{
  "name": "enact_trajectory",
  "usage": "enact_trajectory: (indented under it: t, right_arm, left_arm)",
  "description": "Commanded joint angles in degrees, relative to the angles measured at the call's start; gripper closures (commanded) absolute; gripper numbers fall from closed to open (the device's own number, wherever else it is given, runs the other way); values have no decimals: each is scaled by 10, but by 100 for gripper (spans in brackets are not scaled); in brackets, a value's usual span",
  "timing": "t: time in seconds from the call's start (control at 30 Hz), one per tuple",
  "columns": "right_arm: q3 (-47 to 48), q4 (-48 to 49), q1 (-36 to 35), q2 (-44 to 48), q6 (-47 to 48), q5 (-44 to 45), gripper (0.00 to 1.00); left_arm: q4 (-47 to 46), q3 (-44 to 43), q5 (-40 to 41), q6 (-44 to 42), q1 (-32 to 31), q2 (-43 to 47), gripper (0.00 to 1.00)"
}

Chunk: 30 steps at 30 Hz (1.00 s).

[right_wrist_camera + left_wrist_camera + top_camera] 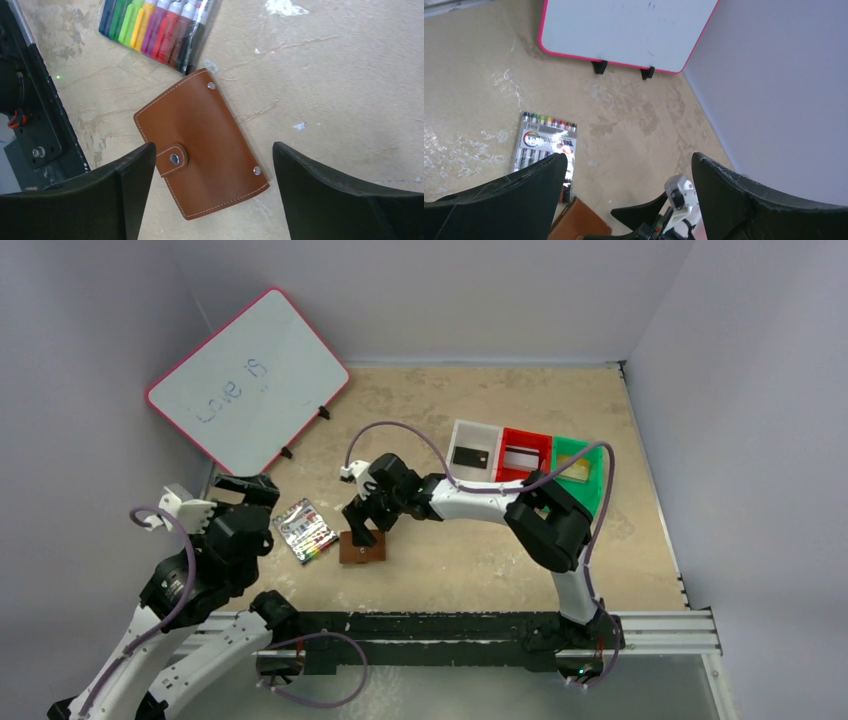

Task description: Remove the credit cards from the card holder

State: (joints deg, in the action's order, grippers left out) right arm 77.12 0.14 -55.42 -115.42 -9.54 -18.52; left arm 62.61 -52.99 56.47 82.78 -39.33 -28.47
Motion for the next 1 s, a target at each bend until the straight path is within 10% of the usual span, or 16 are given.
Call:
enact_trajectory:
  t: [0.0, 0.17, 0.3, 0.63, 0.97]
  right_arm:
    - [18, -5, -10, -5, 37, 19, 11]
    - [5, -22, -47, -28, 31, 139, 10]
    - [-3, -74, -55, -27, -59, 283, 30]
    - [-204, -41, -55, 120, -242, 263, 65]
    - [-388, -58, -55, 310, -452, 275, 69]
  left_arm:
    - [17, -26, 59, -16, 1, 6, 5]
    - [37, -32, 68, -3, 1, 9, 6]
    - [29, -26, 67, -6, 2, 11, 6]
    - [-66, 14, -22, -72, 1, -77, 7]
    - [-290, 112, -265, -157, 1, -219, 7]
